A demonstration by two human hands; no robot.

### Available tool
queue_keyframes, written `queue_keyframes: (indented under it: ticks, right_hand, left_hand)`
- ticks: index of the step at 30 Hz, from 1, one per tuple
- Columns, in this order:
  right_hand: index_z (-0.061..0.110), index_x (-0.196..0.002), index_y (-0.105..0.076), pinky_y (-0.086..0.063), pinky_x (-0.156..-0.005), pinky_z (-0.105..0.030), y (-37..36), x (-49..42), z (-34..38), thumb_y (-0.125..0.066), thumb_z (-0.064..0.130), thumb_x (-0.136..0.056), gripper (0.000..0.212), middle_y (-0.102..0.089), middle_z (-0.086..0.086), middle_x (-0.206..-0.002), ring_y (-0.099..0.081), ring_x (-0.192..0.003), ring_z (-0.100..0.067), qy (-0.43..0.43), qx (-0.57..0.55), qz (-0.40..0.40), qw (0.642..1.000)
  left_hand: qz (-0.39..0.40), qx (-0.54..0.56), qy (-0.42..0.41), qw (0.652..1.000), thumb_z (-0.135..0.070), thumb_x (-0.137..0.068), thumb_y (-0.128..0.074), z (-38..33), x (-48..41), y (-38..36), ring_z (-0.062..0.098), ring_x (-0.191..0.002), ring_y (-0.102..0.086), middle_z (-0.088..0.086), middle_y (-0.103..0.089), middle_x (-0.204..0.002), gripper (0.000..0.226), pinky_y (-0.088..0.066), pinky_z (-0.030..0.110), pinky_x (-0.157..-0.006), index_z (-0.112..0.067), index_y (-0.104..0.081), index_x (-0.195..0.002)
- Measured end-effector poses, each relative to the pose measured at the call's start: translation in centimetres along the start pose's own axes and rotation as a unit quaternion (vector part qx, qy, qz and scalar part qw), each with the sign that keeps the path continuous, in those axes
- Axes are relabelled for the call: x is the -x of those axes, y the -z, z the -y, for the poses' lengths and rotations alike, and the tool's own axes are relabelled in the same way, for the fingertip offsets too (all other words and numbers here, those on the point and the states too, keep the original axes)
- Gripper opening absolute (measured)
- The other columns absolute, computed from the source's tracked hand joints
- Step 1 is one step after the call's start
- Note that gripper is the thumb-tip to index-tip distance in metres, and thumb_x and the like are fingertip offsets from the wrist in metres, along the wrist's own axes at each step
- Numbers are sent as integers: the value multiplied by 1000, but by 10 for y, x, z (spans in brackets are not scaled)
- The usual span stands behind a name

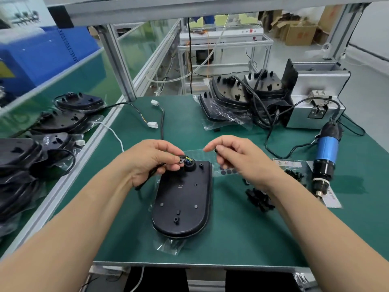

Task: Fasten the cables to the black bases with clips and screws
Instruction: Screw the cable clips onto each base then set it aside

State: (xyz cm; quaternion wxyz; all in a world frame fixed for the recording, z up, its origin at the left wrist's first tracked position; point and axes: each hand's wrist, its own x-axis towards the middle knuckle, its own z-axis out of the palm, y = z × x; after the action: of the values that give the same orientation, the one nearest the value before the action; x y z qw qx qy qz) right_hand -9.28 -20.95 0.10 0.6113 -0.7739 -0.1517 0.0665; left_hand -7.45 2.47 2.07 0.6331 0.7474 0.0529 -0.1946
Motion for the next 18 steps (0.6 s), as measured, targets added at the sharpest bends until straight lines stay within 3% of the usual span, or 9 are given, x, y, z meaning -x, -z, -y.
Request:
queue_keyframes:
  ticks: [2,6,9,12,18]
  right_hand:
    - [17,-96,-67,-38,-56,-15,-17,-5,3,-42,9,-106,29,-53,1,-66,-46,-57,-8,3,-23,-7,1000]
    - [16,-91,-61,-34,-57,-29,-42,-12,8,-42,10,-105,24,-46,-2,-63,-41,-64,-22,-3,-38,-13,999]
    - [14,-96,-59,-47,-60,-25,-49,-15,9,-50,4,-101,14,-62,-1,-67,-55,-57,-15,22,-18,-18,999]
    - [11,-93,-64,-54,-67,-20,-50,-18,7,-59,-3,-95,15,-71,-8,-75,-69,-67,-11,35,-78,-42,995]
    - [17,-80,-73,-47,-69,-20,-53,-21,0,-79,4,-82,14,-66,9,-67,-55,-66,-7,50,-64,-107,991]
  left_hand:
    - [4,13,6,1000,10,-84,-59,1,0,1,11,-53,-65,15,-73,-75,16,-32,13,-38,-3,-66,-91]
    - [11,27,16,999,7,-85,-60,3,1,2,11,-55,-66,14,-73,-78,16,-33,13,-39,-5,-67,-92]
    - [17,37,18,999,9,-85,-59,3,1,3,12,-56,-66,13,-72,-76,17,-36,14,-39,-4,-68,-92]
    - [23,40,22,999,10,-84,-59,3,2,4,14,-58,-68,13,-72,-78,19,-38,14,-40,-3,-68,-95]
    - [27,48,38,998,10,-82,-61,2,1,6,15,-62,-71,14,-73,-80,20,-45,14,-43,-7,-69,-88]
